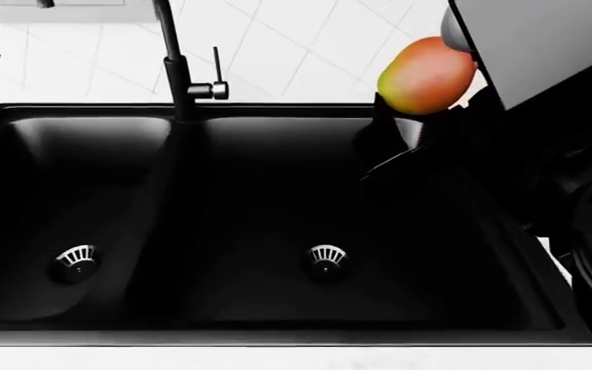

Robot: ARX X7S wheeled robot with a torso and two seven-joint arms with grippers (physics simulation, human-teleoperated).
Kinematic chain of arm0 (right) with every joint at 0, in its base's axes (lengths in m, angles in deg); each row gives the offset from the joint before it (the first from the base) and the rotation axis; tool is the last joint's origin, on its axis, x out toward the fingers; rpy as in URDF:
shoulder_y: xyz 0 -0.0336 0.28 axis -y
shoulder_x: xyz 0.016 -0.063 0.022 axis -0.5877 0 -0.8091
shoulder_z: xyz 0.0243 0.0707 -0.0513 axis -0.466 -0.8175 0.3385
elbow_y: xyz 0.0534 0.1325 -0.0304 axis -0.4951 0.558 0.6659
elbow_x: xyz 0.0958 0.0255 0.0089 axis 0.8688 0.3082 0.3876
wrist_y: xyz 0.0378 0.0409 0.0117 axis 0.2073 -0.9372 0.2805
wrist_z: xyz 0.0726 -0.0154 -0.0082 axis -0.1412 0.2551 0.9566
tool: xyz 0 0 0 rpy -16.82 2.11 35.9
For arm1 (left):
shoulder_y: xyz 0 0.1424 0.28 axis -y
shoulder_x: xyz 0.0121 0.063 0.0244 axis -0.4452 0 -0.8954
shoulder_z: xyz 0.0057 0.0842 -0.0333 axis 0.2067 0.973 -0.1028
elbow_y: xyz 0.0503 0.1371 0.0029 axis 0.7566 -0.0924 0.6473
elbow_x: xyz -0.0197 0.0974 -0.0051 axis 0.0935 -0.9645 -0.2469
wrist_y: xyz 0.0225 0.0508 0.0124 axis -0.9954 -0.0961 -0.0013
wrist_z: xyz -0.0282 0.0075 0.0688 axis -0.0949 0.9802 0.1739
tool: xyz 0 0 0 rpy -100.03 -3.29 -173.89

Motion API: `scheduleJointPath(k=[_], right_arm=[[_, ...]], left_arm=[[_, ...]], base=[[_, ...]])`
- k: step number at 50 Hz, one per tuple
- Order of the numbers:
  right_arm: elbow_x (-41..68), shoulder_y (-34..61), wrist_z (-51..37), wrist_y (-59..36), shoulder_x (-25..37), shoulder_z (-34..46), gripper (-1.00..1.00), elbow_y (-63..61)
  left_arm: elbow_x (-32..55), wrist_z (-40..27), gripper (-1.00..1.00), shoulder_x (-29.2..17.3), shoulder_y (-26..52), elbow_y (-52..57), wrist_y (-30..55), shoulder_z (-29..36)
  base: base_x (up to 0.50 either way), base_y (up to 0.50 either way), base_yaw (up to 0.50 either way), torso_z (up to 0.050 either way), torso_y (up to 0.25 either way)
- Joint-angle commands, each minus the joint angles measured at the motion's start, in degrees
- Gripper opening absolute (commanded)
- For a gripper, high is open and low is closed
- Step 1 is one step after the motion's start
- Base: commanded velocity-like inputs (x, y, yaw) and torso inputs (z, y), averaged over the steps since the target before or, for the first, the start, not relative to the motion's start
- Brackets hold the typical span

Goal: There is a mixed pile of frozen fruits and vegetables on the counter. Locate all the frozen vegetables and place the items in a bowl on the counter. Take all the frozen fruits and defrost them in a running sink.

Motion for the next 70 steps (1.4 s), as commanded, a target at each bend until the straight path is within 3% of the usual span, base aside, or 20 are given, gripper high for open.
scheduleJointPath(k=[1, 15, 37, 47, 57, 70], right_arm=[[-0.02, 1.03, -0.54, -2.0, -0.43, 1.05, -1.0, 0.69], [-0.21, 0.67, -0.03, 0.87, -2.09, 0.26, -1.0, 3.44], [-3.56, 9.51, 6.26, -7.33, -21.01, 9.03, -1.0, 30.31], [-6.77, 8.08, 13.53, -8.58, -26.63, 11.76, -1.0, 40.6], [-2.57, 5.15, 17.25, -9.13, -31.66, 13.76, -1.0, 52.34], [-10.89, -1.48, 27.97, -6.62, -37.99, 18.12, -1.0, 61.92]], left_arm=[[-0.08, 0.03, 1.0, -0.14, 0.07, 0.08, -0.12, 0.28], [-1.23, 1.13, 1.0, -0.2, 0.15, -0.2, -0.38, 0.52], [-0.18, 0.47, 1.0, -0.66, 0.4, 0.18, -0.77, 0.57], [-0.8, 0.97, 1.0, -0.75, 0.22, 0.15, -0.95, 0.77], [-1.23, 1.94, 1.0, -1.85, 0.14, 0.44, -1.19, 0.6], [-1.07, 2.11, 1.0, -2.9, -0.31, 0.98, -1.62, 0.58]], base=[[0.34, 0.45, 0.0, 0.0, 0.0], [0.08, 0.12, 0.0, 0.0, 0.001], [0.0, 0.0, 0.0, 0.0, 0.0], [0.0, 0.0, 0.0, 0.0, 0.0], [0.0, 0.0, 0.0, 0.0, 0.0], [0.0, 0.0, 0.0, 0.0, 0.0]])
